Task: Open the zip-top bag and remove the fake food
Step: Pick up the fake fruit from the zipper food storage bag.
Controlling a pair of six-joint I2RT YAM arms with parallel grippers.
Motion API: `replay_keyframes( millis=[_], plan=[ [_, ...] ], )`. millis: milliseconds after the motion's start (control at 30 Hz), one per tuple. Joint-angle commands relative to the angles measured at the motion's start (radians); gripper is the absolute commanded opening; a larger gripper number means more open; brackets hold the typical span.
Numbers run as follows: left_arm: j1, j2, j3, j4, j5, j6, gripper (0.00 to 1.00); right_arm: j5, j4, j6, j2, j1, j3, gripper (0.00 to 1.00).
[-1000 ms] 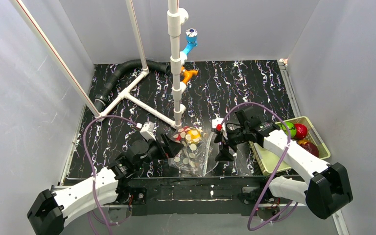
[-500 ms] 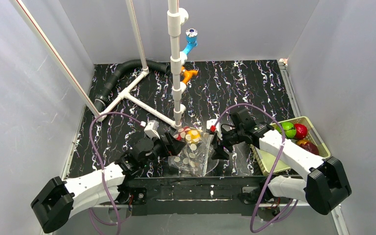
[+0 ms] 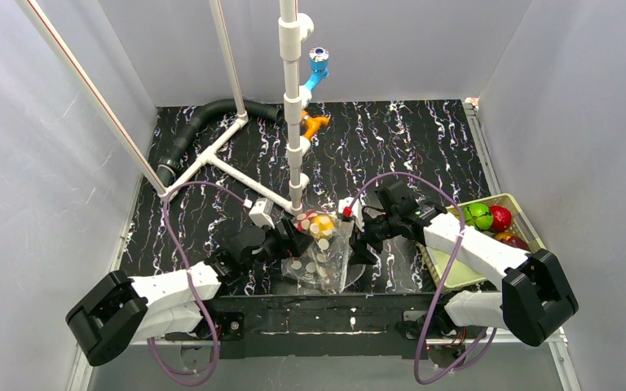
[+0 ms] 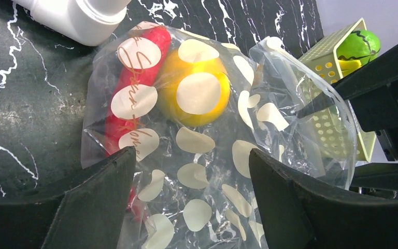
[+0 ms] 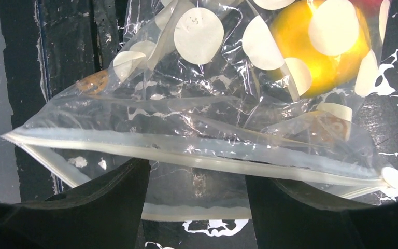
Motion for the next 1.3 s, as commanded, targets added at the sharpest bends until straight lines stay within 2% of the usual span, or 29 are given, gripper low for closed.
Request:
replay_keyframes(
  millis=[0,233,400,533,633,767,933,1267],
  plan=[
    [0.009,0.051,0.060,0.045,-0.001,0.046,0.76,0.020,0.049,0.043,0.015,0.009,0.019,0.73],
    [0.012,0.087,0.073,0.106,0.018,0.069,0.70,0.088,0.082,0.075,0.042,0.017,0.027,0.74],
    [0.013,-0.007,0.040,0.110,0.039,0.086,0.65,0.127,0.095,0.089,0.055,0.017,0.030,0.75],
    [0.013,-0.099,0.027,0.047,-0.020,0.098,0.64,0.138,0.094,0.090,0.069,0.017,0.033,0.74],
    [0.014,-0.110,0.046,0.020,-0.054,0.115,0.61,0.144,0.092,0.090,0.077,0.017,0.035,0.74],
    [0.017,-0.030,0.088,0.043,-0.075,0.124,0.42,0.150,0.089,0.092,0.085,0.017,0.039,0.74],
    [0.024,0.109,0.135,0.095,-0.058,0.144,0.34,0.168,0.091,0.092,0.091,0.017,0.039,0.74],
    [0.030,0.253,0.172,0.118,-0.035,0.168,0.28,0.195,0.090,0.095,0.104,0.017,0.049,0.75]
  ],
)
